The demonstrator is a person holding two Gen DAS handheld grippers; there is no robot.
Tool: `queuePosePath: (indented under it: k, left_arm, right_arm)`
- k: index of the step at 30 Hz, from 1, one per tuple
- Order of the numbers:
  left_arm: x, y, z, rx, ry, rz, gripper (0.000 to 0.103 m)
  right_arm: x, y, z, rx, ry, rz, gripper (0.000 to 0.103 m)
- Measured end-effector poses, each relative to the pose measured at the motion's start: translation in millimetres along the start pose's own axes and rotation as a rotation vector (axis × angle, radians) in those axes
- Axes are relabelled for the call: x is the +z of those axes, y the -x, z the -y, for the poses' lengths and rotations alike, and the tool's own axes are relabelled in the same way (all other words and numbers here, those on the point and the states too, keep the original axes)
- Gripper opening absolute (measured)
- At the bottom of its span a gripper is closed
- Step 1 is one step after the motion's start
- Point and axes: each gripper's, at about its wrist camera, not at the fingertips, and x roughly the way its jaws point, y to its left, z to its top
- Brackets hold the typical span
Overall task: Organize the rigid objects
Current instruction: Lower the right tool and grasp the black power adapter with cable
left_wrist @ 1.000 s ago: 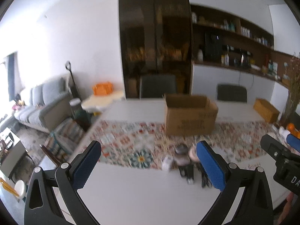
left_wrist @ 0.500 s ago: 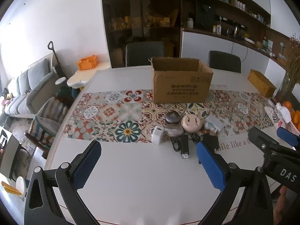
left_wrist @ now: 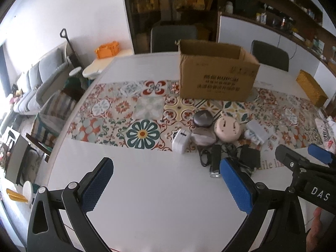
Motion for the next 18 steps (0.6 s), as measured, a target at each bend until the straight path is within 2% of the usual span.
queuePosePath:
  k: [12, 16, 18]
  left_arm:
    - [11.2, -69.7, 3.0, -0.047, -0.077, -0.131, 0.103]
    - [10.4, -88.4, 4.8, -0.046, -0.085, -0.168, 0.103]
    - [8.6, -97.2, 7.3, -0.050, -0.095, -0.187, 0.103]
  right_arm:
    - [1.9, -79.5, -3.9, -0.071, -0.041, -0.213, 0.099]
    - [0.3, -108.2, -3.5, -0.077, -0.056, -0.287, 0.093]
    - [0.0, -117.4, -3.9, -0.092, -0.054, -0.294, 0.093]
